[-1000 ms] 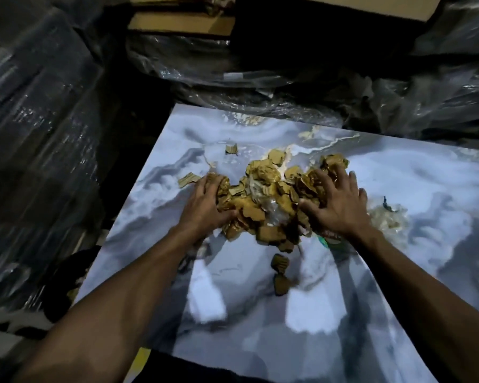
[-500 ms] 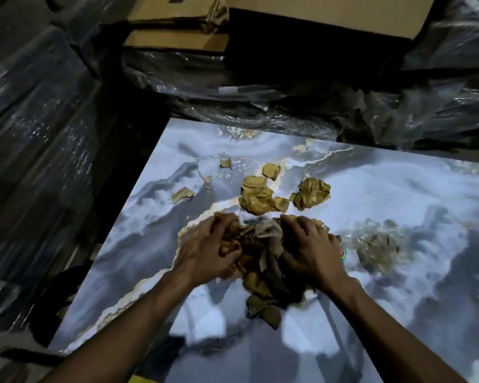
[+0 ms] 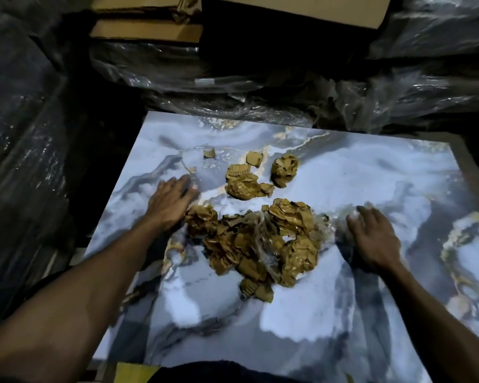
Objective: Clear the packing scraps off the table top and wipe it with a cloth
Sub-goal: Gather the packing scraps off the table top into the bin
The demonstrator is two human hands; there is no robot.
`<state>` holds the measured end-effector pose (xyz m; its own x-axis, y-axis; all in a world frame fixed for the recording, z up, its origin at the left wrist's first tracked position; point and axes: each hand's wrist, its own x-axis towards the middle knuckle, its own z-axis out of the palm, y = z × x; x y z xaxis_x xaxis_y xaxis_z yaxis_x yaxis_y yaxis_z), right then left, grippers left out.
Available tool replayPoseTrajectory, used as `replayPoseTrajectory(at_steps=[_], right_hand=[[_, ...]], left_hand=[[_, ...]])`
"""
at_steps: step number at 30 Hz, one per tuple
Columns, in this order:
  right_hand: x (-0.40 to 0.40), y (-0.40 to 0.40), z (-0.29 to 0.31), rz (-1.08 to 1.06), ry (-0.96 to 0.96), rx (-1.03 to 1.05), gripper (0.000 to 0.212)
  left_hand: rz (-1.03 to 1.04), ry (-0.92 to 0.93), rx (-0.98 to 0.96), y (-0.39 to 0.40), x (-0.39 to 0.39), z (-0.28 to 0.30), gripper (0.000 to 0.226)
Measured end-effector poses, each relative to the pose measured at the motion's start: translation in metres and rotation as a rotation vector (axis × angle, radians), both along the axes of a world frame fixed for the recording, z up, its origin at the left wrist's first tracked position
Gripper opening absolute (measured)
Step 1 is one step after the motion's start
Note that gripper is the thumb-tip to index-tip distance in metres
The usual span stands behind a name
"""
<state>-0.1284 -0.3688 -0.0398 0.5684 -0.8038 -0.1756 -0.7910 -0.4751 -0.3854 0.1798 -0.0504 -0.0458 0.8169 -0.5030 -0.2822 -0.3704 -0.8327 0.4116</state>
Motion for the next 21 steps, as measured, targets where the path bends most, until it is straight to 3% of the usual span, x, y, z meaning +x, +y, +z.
replayPoseTrajectory(at_steps=[7,10,13,16,21], right_hand=[[0.023,0.055,0.002,0.143,-0.093,0.035,0.071],[0.015,0.05,0.028,0.082,-0.18,-0.086,0.058],[-0.013,0.028,0.034,-0.033,-0.203,-0.155,0.068],[-0.034,0.025,0.019,-0.045,-0.23,0.092,0.089],[-0.025,0.069,-0.012,0.142,-0.225,0.107,0.08]], left_hand=[[0.006,0.018,-0.219,0.007,-0.051,-0.008,0.074],[0.097,-0.053,-0.302,0.024,-0.071,-0.005,0.069],[0.128,-0.034,-0.325,0.04,-0.08,-0.007,0.088],[0.068,0.044,-0.385,0.04,-0.087,-0.02,0.098],[0.066,0.125,-0.421,0.025,-0.114,-0.031,0.093]])
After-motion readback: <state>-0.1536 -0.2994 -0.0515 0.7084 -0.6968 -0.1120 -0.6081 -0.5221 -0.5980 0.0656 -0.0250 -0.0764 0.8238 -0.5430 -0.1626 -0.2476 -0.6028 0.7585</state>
